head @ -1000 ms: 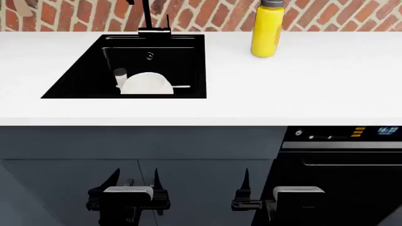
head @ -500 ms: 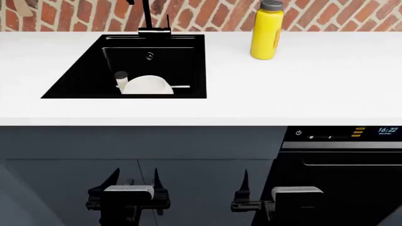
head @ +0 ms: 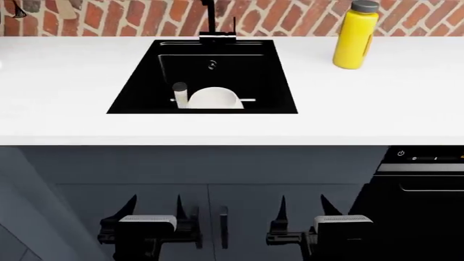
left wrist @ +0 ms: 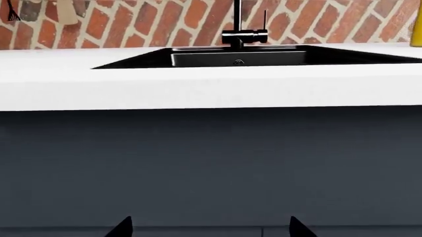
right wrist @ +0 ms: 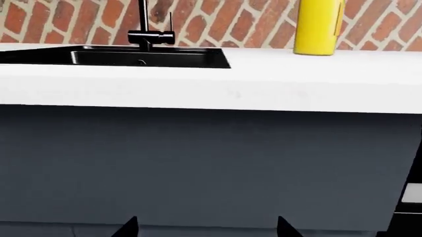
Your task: Pick the cup and bowl from the sink and place them on the counter for drying.
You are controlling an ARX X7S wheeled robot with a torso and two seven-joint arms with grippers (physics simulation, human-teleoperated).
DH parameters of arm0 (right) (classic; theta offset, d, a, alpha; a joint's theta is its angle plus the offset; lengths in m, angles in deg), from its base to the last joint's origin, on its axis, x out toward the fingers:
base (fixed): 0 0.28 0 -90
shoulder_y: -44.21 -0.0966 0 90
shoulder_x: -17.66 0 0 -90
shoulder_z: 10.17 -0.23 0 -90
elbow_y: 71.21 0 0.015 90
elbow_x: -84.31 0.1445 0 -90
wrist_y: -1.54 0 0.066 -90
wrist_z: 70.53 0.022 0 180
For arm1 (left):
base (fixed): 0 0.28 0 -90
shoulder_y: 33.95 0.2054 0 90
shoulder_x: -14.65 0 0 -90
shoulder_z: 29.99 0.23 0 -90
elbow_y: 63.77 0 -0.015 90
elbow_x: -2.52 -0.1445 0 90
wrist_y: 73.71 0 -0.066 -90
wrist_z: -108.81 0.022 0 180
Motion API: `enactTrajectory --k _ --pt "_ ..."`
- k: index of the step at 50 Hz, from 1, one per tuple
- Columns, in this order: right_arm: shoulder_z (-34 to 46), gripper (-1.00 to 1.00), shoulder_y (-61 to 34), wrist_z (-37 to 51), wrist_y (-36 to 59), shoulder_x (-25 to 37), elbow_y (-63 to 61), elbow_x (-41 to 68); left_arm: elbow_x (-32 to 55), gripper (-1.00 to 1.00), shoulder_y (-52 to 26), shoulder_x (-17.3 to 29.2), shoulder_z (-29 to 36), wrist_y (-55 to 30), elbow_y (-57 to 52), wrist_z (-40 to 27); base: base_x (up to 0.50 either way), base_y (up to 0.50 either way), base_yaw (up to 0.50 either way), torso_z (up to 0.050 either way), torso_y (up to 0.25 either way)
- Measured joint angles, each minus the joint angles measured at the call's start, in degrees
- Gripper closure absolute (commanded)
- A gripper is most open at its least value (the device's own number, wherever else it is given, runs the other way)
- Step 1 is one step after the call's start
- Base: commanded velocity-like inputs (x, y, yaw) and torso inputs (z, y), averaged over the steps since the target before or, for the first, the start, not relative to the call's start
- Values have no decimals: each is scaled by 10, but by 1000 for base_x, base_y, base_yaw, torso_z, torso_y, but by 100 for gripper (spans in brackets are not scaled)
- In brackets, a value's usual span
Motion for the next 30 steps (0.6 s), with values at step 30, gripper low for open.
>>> enactTrajectory --k 30 --pt "19 -100 0 17 -18 16 -3 21 17 -100 0 17 19 9 -9 -21 0 180 0 0 0"
